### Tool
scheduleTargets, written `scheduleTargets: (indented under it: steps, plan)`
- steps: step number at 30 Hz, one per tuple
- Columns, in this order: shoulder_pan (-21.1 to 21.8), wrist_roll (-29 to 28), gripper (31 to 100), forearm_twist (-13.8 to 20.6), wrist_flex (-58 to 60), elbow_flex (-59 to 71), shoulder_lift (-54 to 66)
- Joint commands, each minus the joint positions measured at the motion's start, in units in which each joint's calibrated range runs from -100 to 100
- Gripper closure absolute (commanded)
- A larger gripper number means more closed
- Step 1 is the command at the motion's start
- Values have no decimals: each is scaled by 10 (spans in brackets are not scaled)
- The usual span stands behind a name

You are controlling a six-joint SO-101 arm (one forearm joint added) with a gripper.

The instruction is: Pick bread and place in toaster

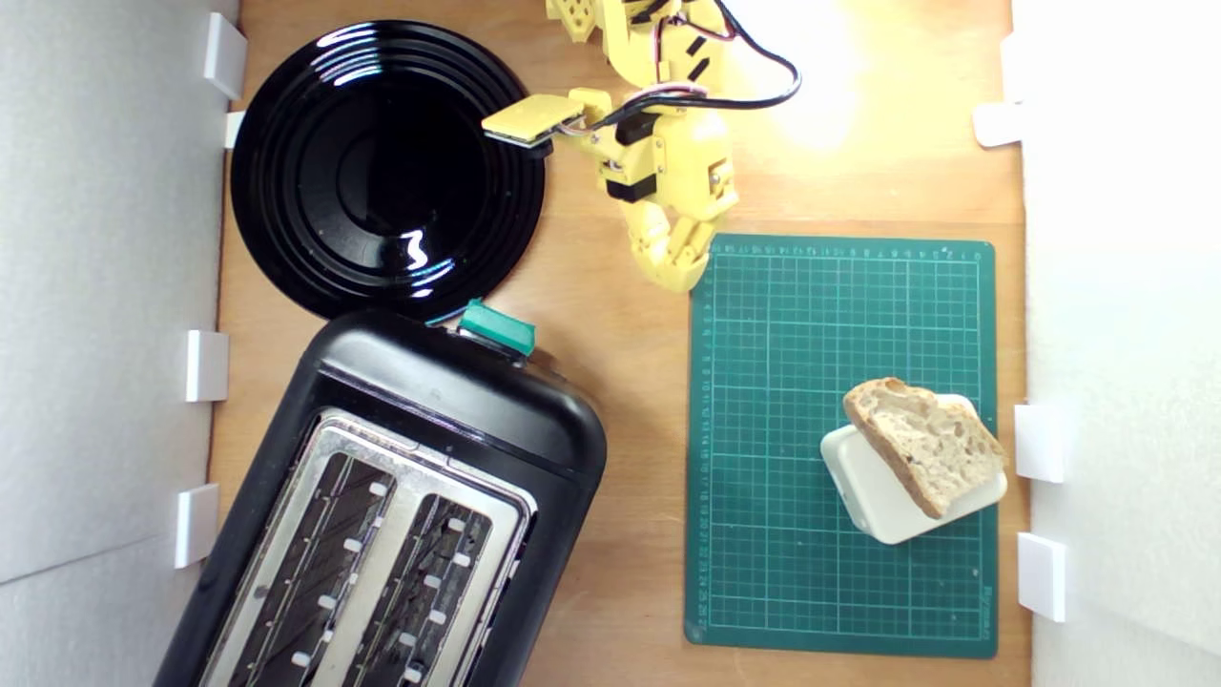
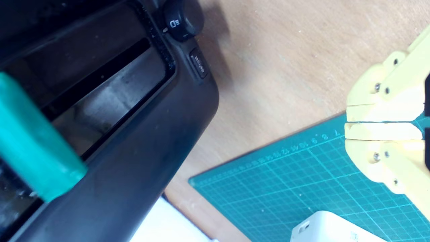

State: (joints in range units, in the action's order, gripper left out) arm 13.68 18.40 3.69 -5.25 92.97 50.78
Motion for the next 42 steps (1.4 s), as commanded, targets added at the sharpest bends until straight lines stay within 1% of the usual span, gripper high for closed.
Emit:
scheduleTargets:
  steps: [1, 4, 6, 8, 10, 12, 15, 17, 23, 24, 25, 26, 27, 31, 34, 39, 42]
  plan:
    - [9, -13, 936, 8, 95, -34, -66]
    - [19, -12, 936, 8, 157, -33, -123]
    - [22, -13, 936, 8, 175, -32, -139]
    - [35, -19, 936, 8, 201, -33, -162]
    - [44, -31, 936, 26, 221, -32, -183]
    - [45, -58, 936, 67, 239, -34, -204]
    - [39, -105, 936, 150, 278, -35, -228]
    - [24, -125, 936, 198, 303, -36, -243]
    - [-1, -164, 936, 272, 400, -36, -299]
    - [-5, -166, 935, 280, 413, -37, -310]
    - [-10, -167, 929, 284, 428, -38, -320]
    - [-12, -166, 903, 284, 443, -38, -331]
    - [-12, -166, 897, 282, 447, -38, -333]
    - [-12, -167, 800, 278, 462, -51, -349]
    - [-12, -167, 770, 278, 463, -71, -360]
    - [-7, -167, 712, 278, 464, -135, -415]
    - [-5, -167, 663, 278, 465, -148, -432]
